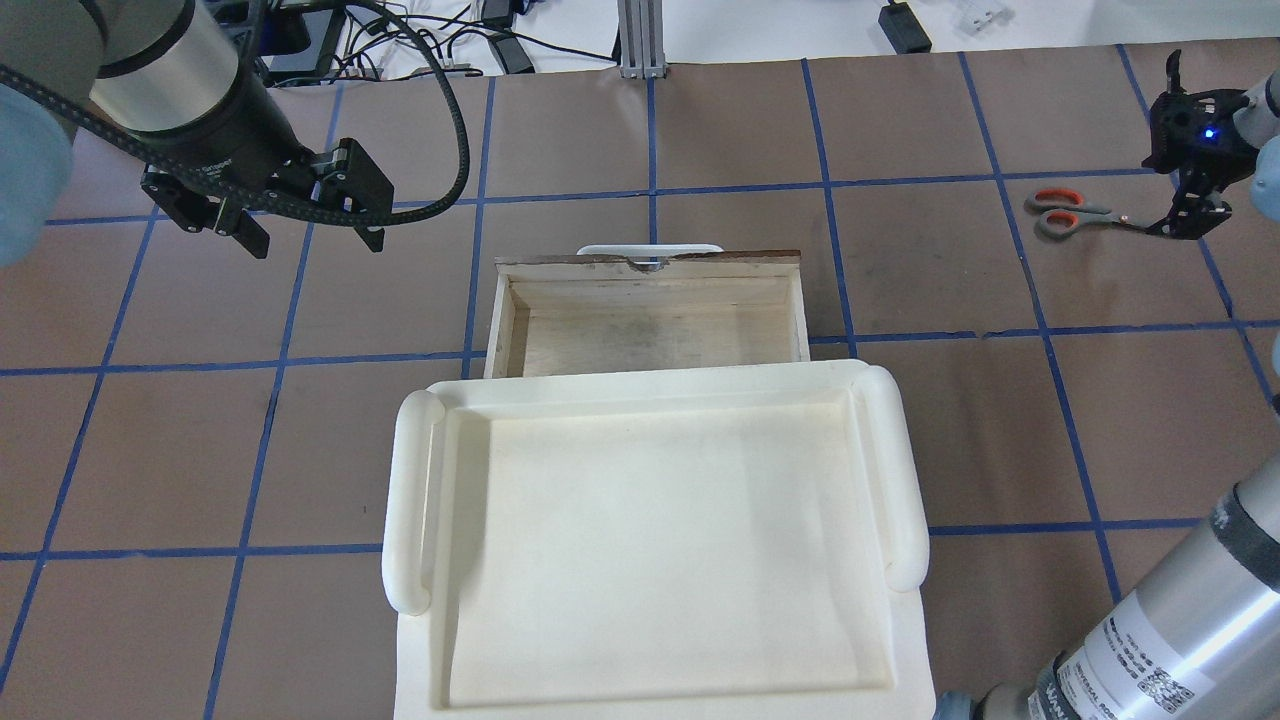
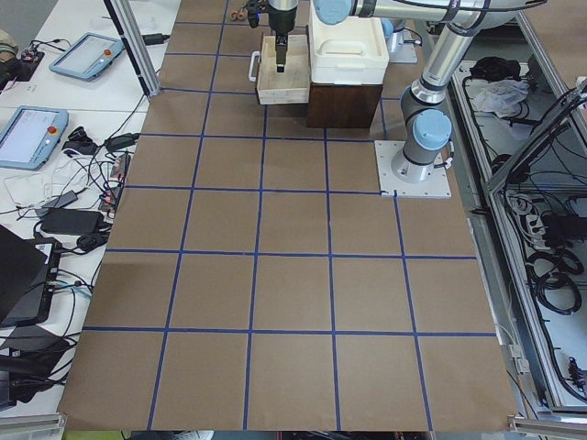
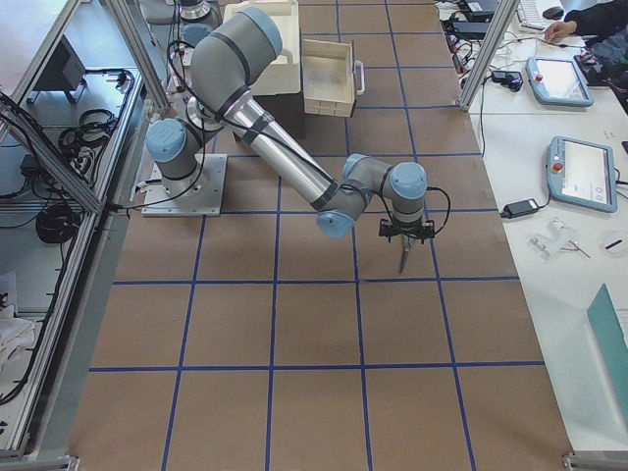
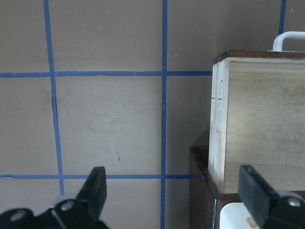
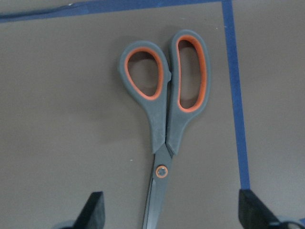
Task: Put scissors in drawer and close it
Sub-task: 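Move the right gripper over the grey-and-orange scissors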
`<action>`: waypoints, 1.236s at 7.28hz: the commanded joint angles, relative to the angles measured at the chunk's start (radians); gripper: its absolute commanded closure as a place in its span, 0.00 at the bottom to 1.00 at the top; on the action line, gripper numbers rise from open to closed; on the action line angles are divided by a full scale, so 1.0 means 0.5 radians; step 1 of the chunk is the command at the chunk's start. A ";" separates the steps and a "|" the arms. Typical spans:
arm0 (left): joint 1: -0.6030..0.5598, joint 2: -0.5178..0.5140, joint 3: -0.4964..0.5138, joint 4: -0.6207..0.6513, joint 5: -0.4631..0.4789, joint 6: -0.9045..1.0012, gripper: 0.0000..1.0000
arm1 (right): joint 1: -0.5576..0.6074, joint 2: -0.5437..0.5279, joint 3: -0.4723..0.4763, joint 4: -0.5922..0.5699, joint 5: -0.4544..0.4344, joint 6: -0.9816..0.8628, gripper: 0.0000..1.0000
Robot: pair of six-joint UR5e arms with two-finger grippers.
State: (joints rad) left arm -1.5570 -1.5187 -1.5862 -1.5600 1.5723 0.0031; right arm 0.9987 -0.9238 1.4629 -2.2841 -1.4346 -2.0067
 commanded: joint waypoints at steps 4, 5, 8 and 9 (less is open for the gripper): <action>0.000 0.000 0.000 0.000 0.000 0.000 0.00 | 0.083 0.089 -0.051 0.003 -0.036 -0.061 0.08; 0.000 0.000 0.000 0.000 0.000 0.000 0.00 | 0.083 0.123 -0.066 0.003 -0.042 -0.058 0.08; -0.003 0.000 0.000 0.003 0.000 0.000 0.00 | 0.083 0.154 -0.094 0.037 -0.088 -0.024 0.11; -0.003 0.000 0.000 0.000 0.000 0.000 0.00 | 0.083 0.160 -0.094 0.070 -0.094 0.006 0.11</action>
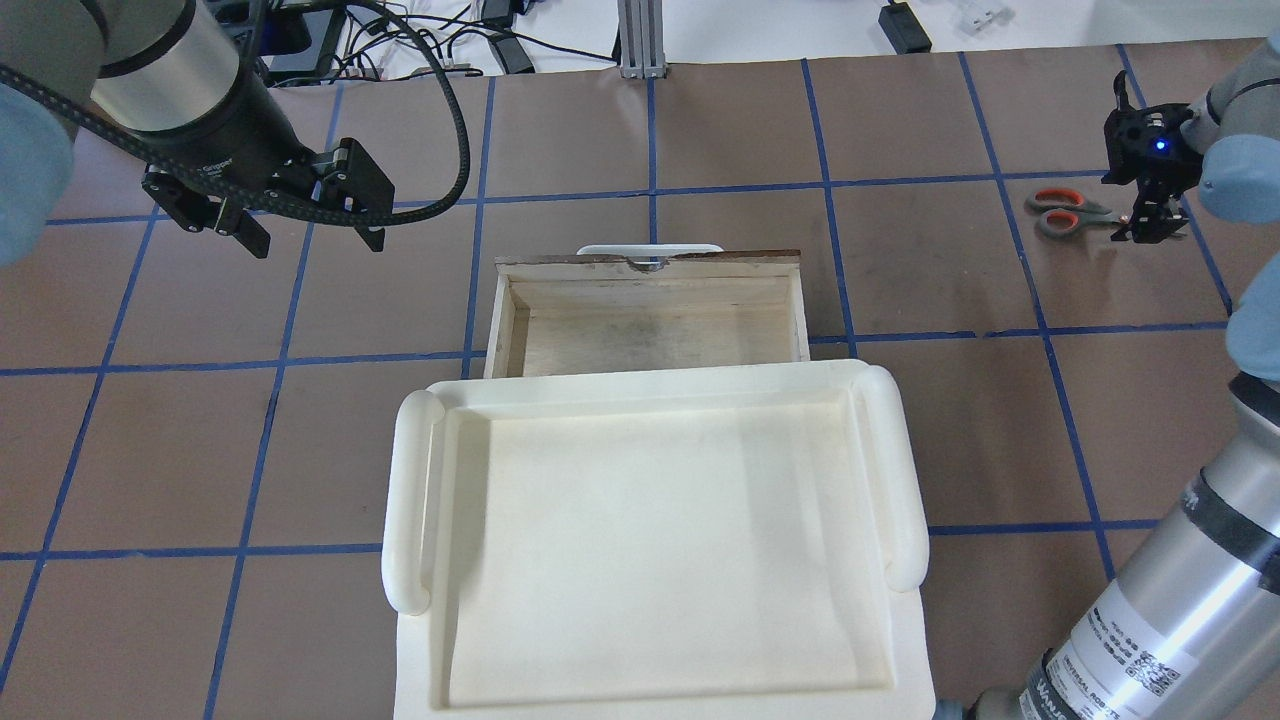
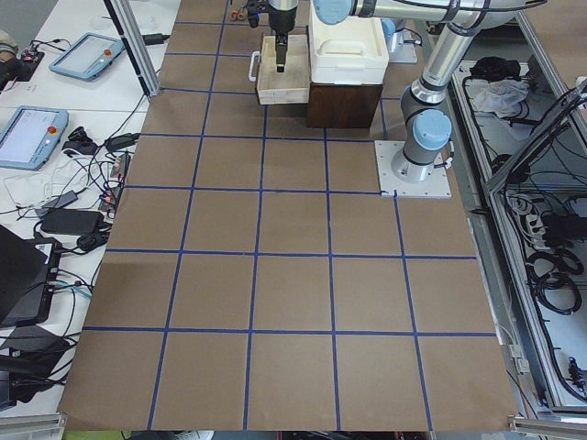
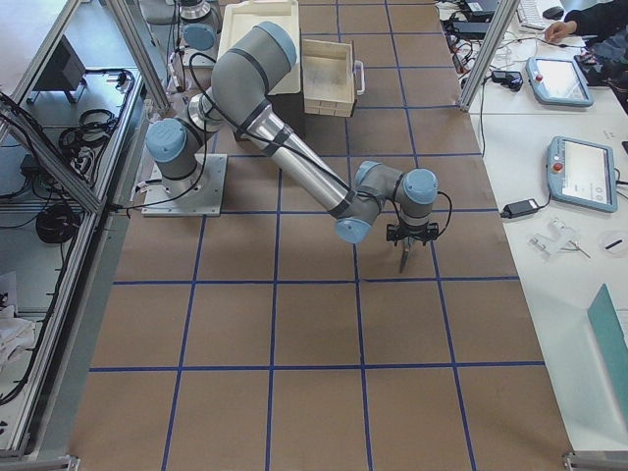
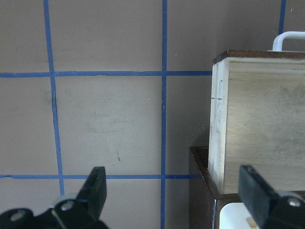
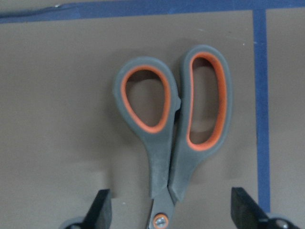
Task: Put scissors in drawer and close it
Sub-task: 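Lower the right gripper and grasp the scissors by the blades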
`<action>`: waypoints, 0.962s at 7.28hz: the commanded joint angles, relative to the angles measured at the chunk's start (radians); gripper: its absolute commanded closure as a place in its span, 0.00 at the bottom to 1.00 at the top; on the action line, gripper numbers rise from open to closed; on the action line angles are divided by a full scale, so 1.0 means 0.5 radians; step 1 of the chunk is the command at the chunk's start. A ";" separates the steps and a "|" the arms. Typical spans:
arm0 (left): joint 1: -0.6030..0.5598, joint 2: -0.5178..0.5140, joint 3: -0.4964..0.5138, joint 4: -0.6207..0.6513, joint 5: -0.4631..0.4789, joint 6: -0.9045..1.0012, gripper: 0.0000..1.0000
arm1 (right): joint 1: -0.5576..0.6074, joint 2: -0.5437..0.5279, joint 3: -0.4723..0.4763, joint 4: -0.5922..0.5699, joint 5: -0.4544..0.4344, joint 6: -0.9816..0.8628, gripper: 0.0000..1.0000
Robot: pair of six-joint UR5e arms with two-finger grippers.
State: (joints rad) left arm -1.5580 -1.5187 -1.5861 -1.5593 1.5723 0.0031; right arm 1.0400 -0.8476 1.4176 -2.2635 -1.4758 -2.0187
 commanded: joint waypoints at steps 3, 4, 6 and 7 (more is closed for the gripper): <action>-0.001 0.000 0.000 -0.002 0.000 0.000 0.00 | 0.000 0.011 -0.013 0.081 -0.012 0.037 0.12; -0.001 0.000 0.000 -0.002 0.000 0.000 0.00 | 0.000 0.011 -0.013 0.081 -0.012 0.037 0.14; -0.001 0.018 -0.049 0.020 0.000 0.000 0.00 | 0.000 0.011 -0.016 0.182 -0.046 0.152 0.19; 0.002 0.024 -0.055 0.023 0.000 0.000 0.00 | -0.003 0.011 -0.019 0.201 -0.052 0.169 0.26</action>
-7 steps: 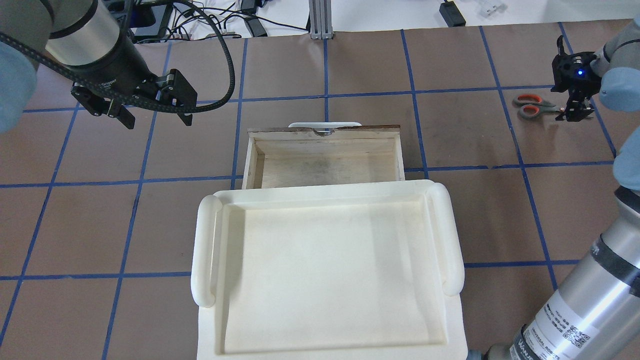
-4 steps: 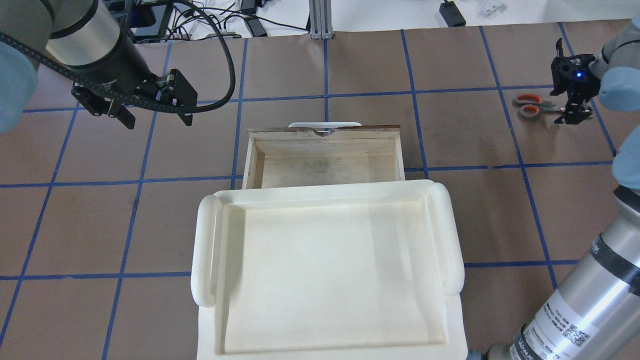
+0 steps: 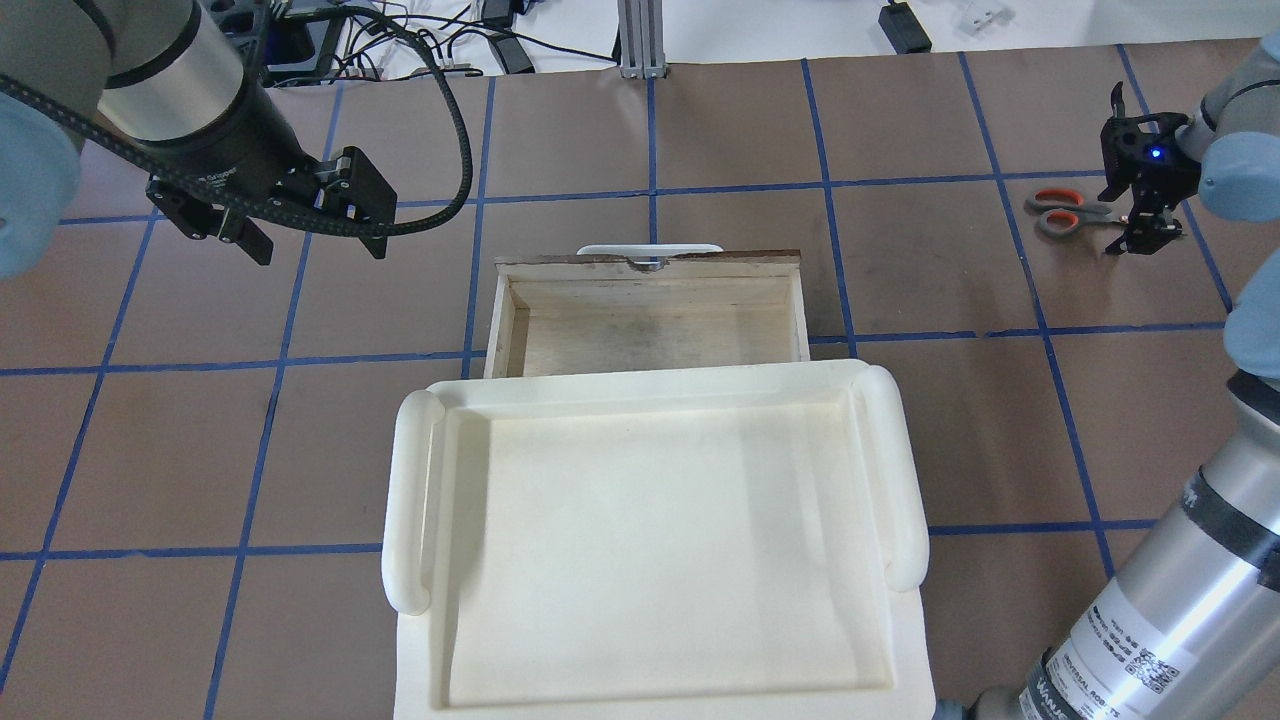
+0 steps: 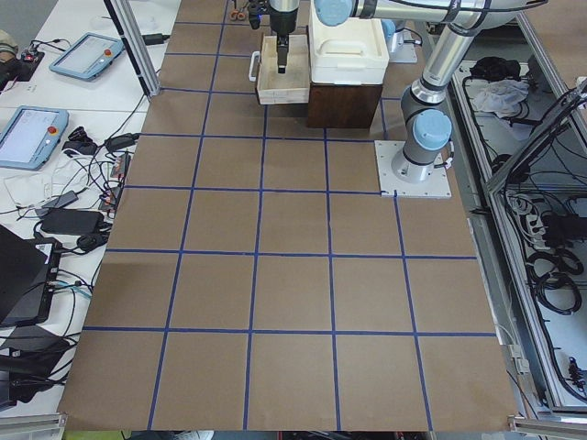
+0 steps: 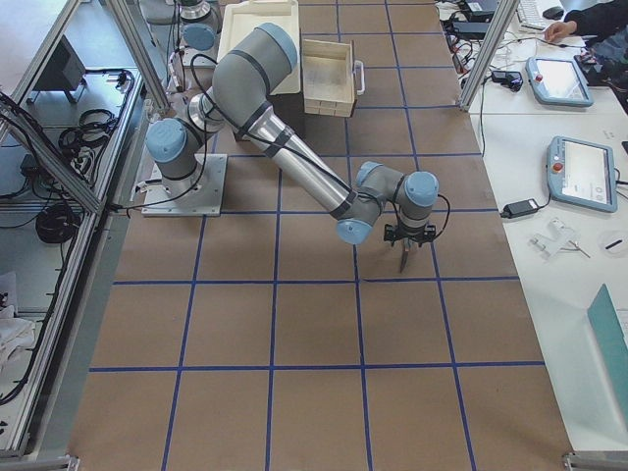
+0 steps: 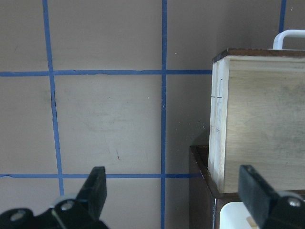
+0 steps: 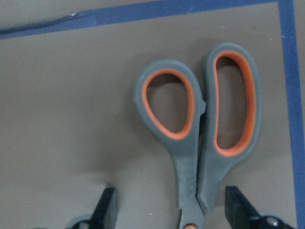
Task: Put scissors in drawer and close it
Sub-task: 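Lower the right gripper and grasp the scissors by the blades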
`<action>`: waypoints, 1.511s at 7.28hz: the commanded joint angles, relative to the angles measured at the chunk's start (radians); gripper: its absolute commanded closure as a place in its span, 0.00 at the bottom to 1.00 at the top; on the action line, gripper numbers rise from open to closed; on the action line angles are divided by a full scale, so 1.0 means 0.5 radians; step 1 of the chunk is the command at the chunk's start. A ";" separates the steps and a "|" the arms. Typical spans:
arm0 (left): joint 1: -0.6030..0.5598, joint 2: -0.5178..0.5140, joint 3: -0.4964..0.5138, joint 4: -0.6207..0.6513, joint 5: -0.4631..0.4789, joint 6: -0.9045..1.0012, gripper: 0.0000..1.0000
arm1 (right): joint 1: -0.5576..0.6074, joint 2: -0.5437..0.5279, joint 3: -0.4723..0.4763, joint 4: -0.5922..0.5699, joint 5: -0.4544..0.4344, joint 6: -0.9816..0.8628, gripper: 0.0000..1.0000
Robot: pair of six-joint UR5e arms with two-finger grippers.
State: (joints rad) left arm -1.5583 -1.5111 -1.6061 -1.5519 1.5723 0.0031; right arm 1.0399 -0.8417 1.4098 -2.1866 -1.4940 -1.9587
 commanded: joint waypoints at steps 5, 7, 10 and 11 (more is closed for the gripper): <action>0.006 0.009 -0.012 0.008 0.000 0.000 0.00 | 0.006 -0.031 -0.006 0.060 -0.019 0.006 1.00; 0.009 0.013 -0.012 0.008 -0.003 -0.003 0.00 | 0.052 -0.151 -0.003 0.212 0.000 -0.010 1.00; 0.009 0.013 -0.012 0.005 -0.003 -0.003 0.00 | 0.239 -0.481 0.000 0.598 0.012 0.158 1.00; 0.009 0.013 -0.012 0.008 0.000 -0.003 0.00 | 0.331 -0.607 0.003 0.758 0.009 0.344 1.00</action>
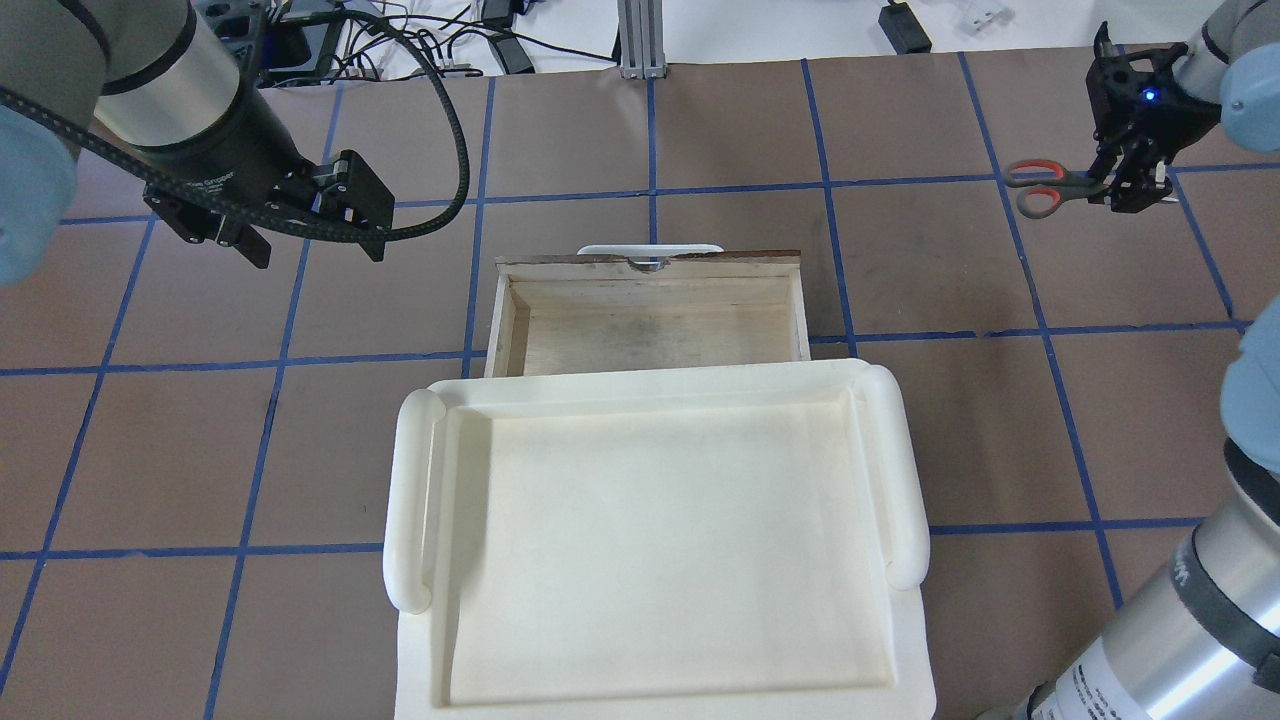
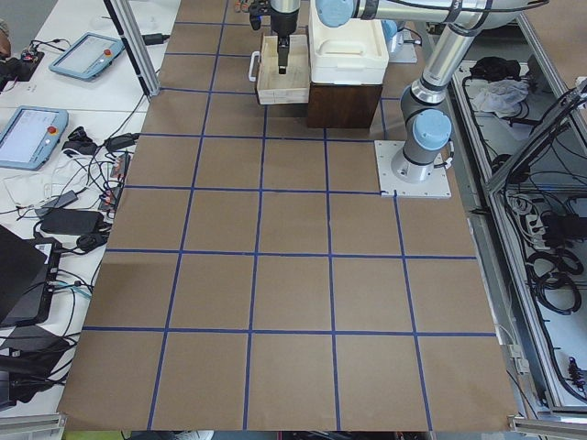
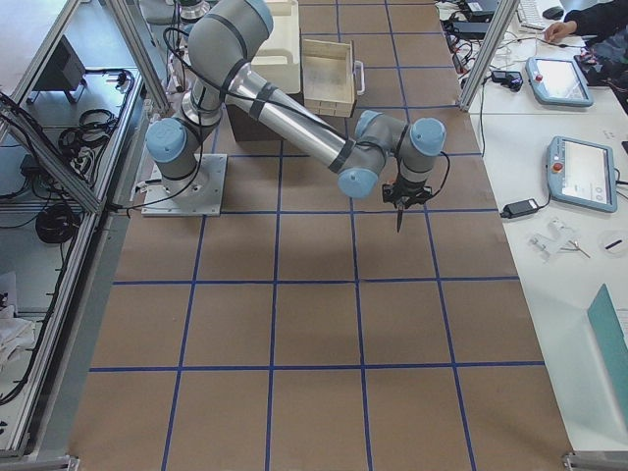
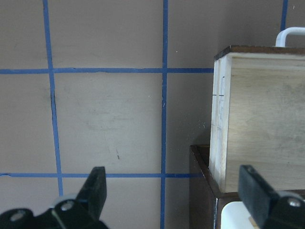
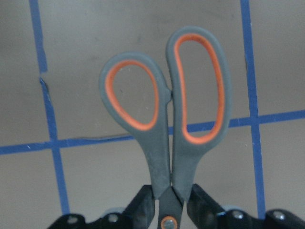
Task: Put scissors in drawer and close it
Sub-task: 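Lift the scissors with the right gripper and carry them over the drawer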
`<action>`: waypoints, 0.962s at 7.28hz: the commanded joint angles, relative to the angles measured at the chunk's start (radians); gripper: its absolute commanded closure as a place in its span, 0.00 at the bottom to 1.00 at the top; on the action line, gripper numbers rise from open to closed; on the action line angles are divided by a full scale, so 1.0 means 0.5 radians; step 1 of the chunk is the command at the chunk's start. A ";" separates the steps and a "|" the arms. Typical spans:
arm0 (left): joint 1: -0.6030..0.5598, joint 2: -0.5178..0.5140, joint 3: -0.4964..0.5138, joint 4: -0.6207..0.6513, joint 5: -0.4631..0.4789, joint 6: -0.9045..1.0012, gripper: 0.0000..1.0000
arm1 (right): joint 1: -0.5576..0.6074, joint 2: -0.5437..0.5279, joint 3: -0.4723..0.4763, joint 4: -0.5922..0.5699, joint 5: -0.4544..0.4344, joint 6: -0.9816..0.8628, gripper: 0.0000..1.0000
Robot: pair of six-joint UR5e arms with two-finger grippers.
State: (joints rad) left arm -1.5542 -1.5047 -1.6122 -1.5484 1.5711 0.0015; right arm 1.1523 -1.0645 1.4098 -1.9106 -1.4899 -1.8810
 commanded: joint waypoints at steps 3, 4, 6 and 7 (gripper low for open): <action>0.001 0.000 0.000 0.001 -0.001 0.000 0.00 | 0.345 -0.447 0.024 0.528 0.040 0.551 1.00; 0.001 0.000 0.000 0.001 0.002 0.003 0.00 | 0.449 -0.481 0.024 0.550 0.038 0.629 1.00; 0.001 0.000 0.000 -0.002 0.002 0.000 0.00 | 0.771 -0.488 0.028 0.545 0.028 0.980 1.00; 0.001 0.000 0.000 -0.002 -0.001 0.000 0.00 | 0.897 -0.497 0.028 0.545 0.010 1.140 1.00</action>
State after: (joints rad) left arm -1.5540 -1.5048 -1.6122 -1.5488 1.5719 0.0017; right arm 1.5135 -1.3077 1.4230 -1.6390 -1.4762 -1.4194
